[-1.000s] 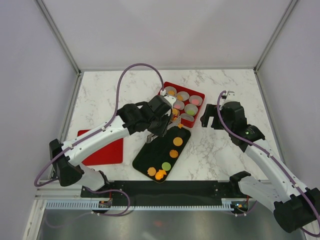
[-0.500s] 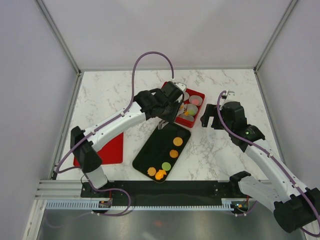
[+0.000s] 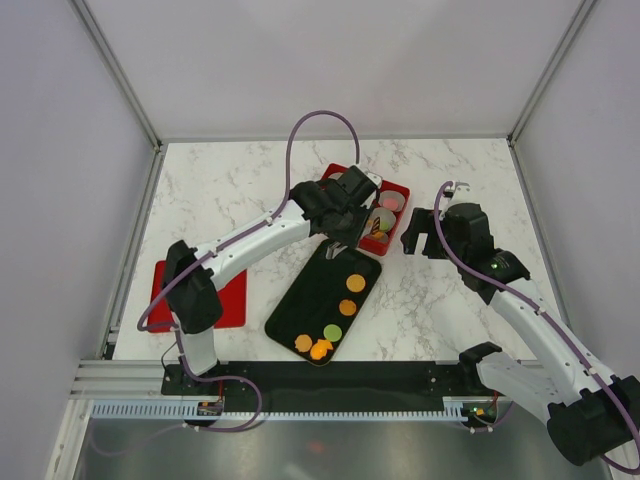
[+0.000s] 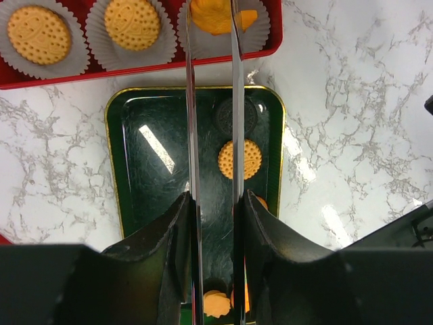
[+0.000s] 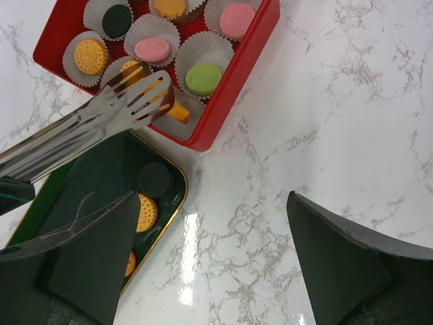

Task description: Pack the cookies

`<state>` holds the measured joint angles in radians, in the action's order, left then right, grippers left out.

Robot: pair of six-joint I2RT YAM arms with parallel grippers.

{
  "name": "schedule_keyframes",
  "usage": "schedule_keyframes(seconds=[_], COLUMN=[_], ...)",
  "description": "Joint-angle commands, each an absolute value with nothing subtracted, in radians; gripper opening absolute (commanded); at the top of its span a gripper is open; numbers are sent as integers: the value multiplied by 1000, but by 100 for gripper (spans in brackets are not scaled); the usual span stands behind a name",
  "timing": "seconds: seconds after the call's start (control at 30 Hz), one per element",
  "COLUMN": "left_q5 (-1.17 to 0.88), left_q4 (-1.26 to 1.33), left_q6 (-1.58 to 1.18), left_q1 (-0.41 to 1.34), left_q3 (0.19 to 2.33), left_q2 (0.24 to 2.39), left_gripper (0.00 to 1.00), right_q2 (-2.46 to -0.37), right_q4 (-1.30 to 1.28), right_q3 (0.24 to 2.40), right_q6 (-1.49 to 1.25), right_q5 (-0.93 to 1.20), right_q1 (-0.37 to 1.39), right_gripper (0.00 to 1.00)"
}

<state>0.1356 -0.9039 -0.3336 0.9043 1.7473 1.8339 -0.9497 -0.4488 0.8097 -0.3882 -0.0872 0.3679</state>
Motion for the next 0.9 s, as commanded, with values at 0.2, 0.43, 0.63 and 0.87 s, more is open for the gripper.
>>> schedule_keyframes(seconds=[0.2, 0.43, 0.63, 0.87], left_q5=[103, 95, 78, 89], left_q4=[-830, -824, -822, -822], left_q6=[-295, -290, -279, -276], left_q1=[905, 904, 904, 904], left_q3=[1726, 1704, 1703, 1698], left_q2=[1845, 1850, 1861, 1868], left_gripper=[31, 32, 35, 42], right_q2=[-937, -937, -937, -936], right_q4=[-433, -433, -433, -433], right_q3=[813, 813, 811, 811], right_q6=[-385, -387, -387, -387], right_q5=[-97, -98, -97, -98], right_q1=[362, 365, 364, 364], right_gripper=[98, 98, 98, 98])
